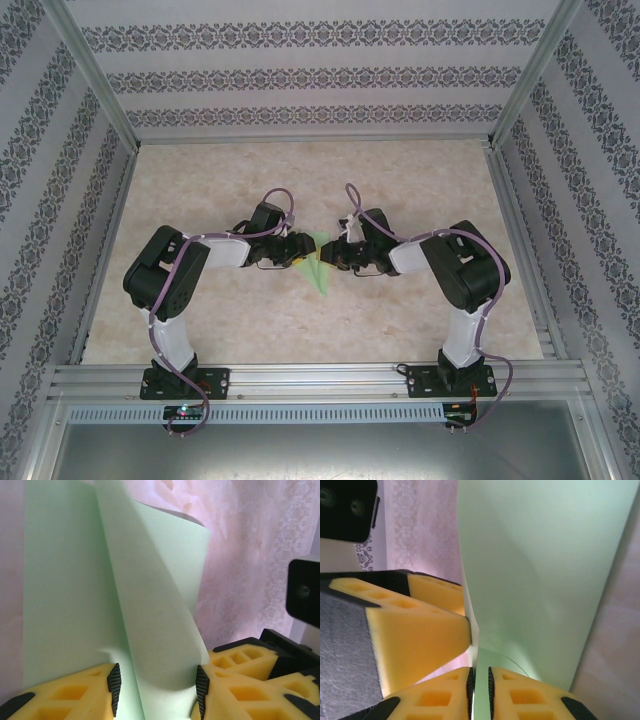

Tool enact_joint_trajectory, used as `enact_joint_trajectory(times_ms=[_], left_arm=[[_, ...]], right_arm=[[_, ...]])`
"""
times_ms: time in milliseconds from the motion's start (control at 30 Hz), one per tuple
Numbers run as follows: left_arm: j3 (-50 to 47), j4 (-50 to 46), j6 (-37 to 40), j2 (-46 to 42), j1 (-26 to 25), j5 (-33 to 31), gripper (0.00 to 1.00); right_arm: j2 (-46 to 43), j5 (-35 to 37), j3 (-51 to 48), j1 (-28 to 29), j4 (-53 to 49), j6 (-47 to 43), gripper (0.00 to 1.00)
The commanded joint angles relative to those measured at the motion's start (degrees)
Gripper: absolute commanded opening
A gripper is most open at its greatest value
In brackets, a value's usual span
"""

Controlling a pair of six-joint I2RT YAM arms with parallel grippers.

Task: Fold a paper plane with a square sheet of paper (fold left side to right side)
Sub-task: Fourth fold the wing at the center of the table.

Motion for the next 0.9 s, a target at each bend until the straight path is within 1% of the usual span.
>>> enact_joint_trajectory(times_ms=[0, 267, 600, 867], left_arm=[[-0.06, -3.01, 0.31, 2.09, -0.9, -2.42, 0.47], [0.01, -3.15, 0.29, 2.09, -0.91, -2.42, 0.47], [0.18, -3.32, 0.35, 1.99, -0.9, -2.41, 0.47], [0.25, -3.59, 0.55, 1.82, -0.88, -2.56, 0.47]], right_arm=[[-0.61, -0.32, -1.07, 0.46, 1.64, 0.28, 0.19], [-0.01, -0.14, -0.6, 0.62, 2.26, 0.59, 0.18], [-0.06, 0.24, 0.59, 0.24, 1.31, 0.07, 0.0], [-2.94, 3.87, 0.77, -1.65, -6.71, -4.8, 0.0]])
